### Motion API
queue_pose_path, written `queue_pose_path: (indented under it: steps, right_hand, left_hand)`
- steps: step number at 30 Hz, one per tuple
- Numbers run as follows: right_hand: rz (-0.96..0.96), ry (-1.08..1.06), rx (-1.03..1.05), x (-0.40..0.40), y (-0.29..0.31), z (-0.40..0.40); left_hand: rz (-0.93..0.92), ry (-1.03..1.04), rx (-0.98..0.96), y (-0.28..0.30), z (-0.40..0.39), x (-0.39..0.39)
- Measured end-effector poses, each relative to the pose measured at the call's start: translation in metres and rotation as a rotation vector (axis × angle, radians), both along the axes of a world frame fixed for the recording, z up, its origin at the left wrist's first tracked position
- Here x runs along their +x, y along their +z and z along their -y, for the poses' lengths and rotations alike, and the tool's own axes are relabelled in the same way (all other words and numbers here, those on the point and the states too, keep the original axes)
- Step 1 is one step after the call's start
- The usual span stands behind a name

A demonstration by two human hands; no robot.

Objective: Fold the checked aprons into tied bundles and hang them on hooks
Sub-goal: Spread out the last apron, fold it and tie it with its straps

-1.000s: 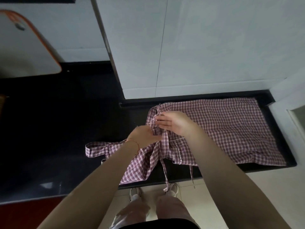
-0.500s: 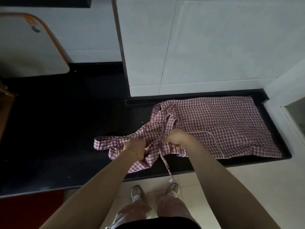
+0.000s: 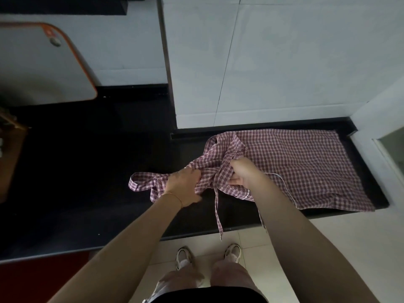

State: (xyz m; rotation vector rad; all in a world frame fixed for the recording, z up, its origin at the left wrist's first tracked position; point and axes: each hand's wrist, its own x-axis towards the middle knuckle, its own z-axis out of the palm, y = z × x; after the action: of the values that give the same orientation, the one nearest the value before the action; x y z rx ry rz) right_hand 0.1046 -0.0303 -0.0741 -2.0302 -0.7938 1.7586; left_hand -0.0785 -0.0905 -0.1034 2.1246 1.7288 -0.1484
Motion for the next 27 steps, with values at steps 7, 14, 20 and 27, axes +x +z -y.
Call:
queue_pose_path:
  steps: [7, 14, 20, 27]
  right_hand:
    - [0.075, 0.059, -0.006, 0.009, 0.009, -0.001]
    - [-0.122, 0.067, -0.013, 0.018, 0.018, -0.001]
    - [-0.381, -0.124, -0.034, 0.017, 0.025, -0.001]
    - [-0.604, -0.443, 0.018, -0.004, 0.028, -0.007]
  left_hand:
    - [0.327, 0.314, -0.164, 0.009, -0.036, -0.019]
    - [0.039, 0.389, 0.313, 0.031, -0.058, -0.011]
    - [0.406, 0.325, -0.144, 0.006, -0.033, -0.010]
    - [0.439, 0.362, -0.187, -0.001, -0.014, -0.020]
